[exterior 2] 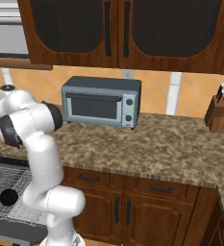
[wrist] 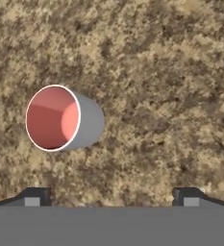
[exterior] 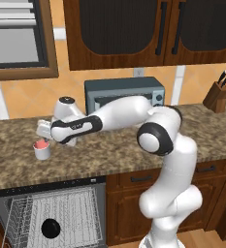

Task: Pick up the cup and bowl from the counter, place them in the dishwasher, and close the dishwasher door.

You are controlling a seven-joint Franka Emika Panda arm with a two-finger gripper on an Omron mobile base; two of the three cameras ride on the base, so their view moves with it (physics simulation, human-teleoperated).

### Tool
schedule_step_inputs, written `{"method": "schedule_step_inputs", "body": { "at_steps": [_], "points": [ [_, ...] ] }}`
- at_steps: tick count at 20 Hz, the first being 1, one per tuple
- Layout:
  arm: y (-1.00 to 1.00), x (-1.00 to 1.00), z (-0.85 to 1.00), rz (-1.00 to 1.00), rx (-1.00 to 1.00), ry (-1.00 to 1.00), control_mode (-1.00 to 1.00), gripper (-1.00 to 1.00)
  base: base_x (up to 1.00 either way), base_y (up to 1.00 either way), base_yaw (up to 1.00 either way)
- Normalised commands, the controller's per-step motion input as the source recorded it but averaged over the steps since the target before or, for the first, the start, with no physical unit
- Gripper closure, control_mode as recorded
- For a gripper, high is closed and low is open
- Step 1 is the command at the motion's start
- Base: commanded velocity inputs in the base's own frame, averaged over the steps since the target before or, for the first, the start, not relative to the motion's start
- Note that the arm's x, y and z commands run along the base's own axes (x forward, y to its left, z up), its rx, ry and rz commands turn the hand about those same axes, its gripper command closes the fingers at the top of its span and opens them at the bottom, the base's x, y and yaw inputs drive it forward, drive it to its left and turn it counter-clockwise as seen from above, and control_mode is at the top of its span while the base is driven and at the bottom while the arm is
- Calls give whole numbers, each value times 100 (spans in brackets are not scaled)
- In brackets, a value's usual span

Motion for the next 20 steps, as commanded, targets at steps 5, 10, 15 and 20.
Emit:
{"method": "schedule_step_inputs", "body": {
  "at_steps": [5, 10, 15, 20],
  "points": [
    [17, 44, 0, 0, 0, 1, -100, -100, 0, 0, 0],
    [27, 26, -5, 0, 0, 4, -100, -100, 0, 0, 0],
    [27, 22, -31, 0, -1, 3, -100, -100, 0, 0, 0],
    [1, 1, -39, 0, -6, 7, -100, -100, 0, 0, 0]
  ]
}}
